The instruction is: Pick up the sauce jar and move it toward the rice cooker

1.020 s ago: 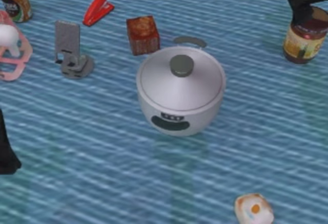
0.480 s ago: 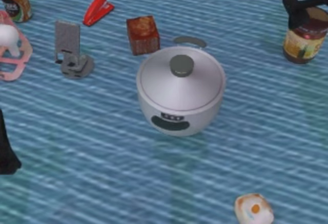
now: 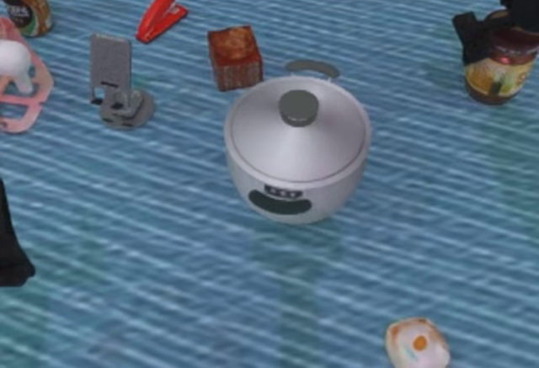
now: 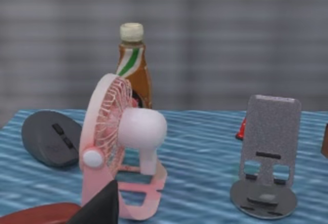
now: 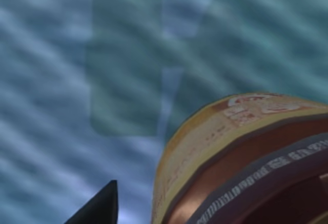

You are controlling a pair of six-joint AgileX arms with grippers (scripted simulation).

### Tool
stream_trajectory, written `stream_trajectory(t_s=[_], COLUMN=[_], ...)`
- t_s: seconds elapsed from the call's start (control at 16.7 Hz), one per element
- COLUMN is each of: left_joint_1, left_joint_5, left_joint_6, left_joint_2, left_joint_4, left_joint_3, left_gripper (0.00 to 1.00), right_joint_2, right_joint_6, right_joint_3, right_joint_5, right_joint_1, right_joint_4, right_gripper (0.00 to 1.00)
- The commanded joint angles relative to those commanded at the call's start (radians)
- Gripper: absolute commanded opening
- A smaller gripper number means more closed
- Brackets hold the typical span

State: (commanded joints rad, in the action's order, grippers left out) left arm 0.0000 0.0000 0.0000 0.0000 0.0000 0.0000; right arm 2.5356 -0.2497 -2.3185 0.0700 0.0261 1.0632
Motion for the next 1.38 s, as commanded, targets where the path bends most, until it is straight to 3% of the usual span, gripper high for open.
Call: stream_trajectory(t_s=[0.06, 0.84, 1.38], left_joint_1=[0.000, 0.000, 0.000], left_joint_5=[0.000, 0.000, 0.000], left_joint_6=[0.000, 0.000, 0.000], left_joint_2=[0.000, 0.000, 0.000], left_joint_4=[0.000, 0.000, 0.000], left_joint_3=[0.000, 0.000, 0.000], left_gripper=[1.00, 1.00, 1.00], right_joint_2=[0.000, 0.000, -0.002], right_joint_6=[0.000, 0.000, 0.002], right_joint_3=[0.000, 0.000, -0.001], right_joint_5=[0.000, 0.000, 0.000], right_joint_1=[0.000, 0.000, -0.004], right_joint_4=[0.000, 0.000, 0.000], right_gripper=[1.00, 0.02, 0.00])
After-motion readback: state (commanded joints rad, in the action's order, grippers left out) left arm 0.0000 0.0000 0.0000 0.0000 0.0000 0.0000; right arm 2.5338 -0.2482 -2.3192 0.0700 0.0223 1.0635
